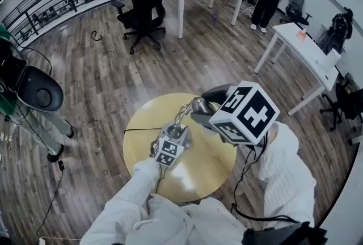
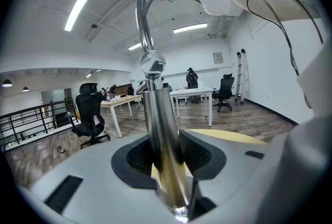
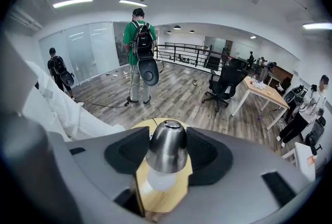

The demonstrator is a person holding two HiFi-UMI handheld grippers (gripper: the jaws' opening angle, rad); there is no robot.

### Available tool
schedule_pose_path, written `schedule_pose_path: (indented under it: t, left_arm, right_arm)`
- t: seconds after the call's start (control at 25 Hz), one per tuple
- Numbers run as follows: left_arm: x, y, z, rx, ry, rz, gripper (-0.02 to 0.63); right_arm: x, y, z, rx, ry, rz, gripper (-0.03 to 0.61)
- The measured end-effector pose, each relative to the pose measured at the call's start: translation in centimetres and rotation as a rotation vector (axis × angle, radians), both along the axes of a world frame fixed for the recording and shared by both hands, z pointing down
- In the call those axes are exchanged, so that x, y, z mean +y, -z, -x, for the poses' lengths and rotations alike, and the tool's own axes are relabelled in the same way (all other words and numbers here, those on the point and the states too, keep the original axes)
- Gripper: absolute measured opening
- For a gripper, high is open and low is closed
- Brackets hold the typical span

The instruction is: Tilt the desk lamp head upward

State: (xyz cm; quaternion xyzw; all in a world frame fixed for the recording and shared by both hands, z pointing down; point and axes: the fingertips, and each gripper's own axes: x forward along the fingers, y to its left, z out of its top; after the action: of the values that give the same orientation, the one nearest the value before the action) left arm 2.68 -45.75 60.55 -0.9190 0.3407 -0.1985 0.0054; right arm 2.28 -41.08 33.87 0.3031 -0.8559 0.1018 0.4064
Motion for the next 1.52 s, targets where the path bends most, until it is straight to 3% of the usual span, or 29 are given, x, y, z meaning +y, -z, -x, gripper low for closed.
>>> schedule_pose_path:
  t: [0.24, 0.44, 0.64, 0.76, 0.88, 1.0, 1.04, 1.12, 1.32, 1.4, 1.52]
  left_arm:
    - [0.0, -0.2, 0.0, 0.003, 0.002, -0.007, 0.132]
    - [-0.2, -0.3, -0.2, 0.03, 0.006, -0.005, 0.132]
    - [0.3, 0.2, 0.7, 0.098, 0.052, 0.034, 0.133]
    - [1.4, 1.1, 1.8, 0.179, 0.077, 0.079, 0.137]
    - [3.1, 2.8, 3.9, 0.227, 0.128, 0.068, 0.137]
    - [5.4, 4.0, 6.7, 0.255, 0.202, 0.047, 0.136]
    - [6.2, 4.1, 7.6, 0.257, 0.225, 0.042, 0.114]
    - [7.6, 4.5, 8.7, 0.25, 0.268, 0.035, 0.0]
    - [10.8, 4.5, 8.6, 0.301, 0.332, 0.107, 0.0]
    - [11.8, 3.5, 8.1, 0.28, 0.35, 0.138, 0.0]
    - [13.1, 3.0, 7.3, 0.271, 0.347, 0.157, 0.0]
  right_arm:
    - [0.2, -0.2, 0.2, -0.028, 0.035, -0.024, 0.232]
    - [0.5, 0.2, 0.2, -0.032, 0.103, -0.157, 0.232]
    - [1.3, 1.8, -1.2, -0.082, 0.072, -0.262, 0.232]
    - [1.9, 3.4, -3.7, -0.223, -0.017, -0.28, 0.232]
    - [3.2, 4.8, -6.5, -0.407, -0.133, -0.278, 0.23]
    - [4.2, 3.0, -10.1, -0.518, -0.316, -0.277, 0.225]
    - [4.4, 1.7, -11.5, -0.537, -0.392, -0.275, 0.187]
    - [4.9, -2.2, -13.8, -0.563, -0.533, -0.251, 0.012]
    - [7.4, -16.5, -14.0, -0.49, -0.733, -0.092, 0.012]
    - [8.4, -20.8, -12.1, -0.44, -0.742, -0.041, 0.012]
    - [8.7, -22.4, -9.7, -0.427, -0.707, -0.024, 0.012]
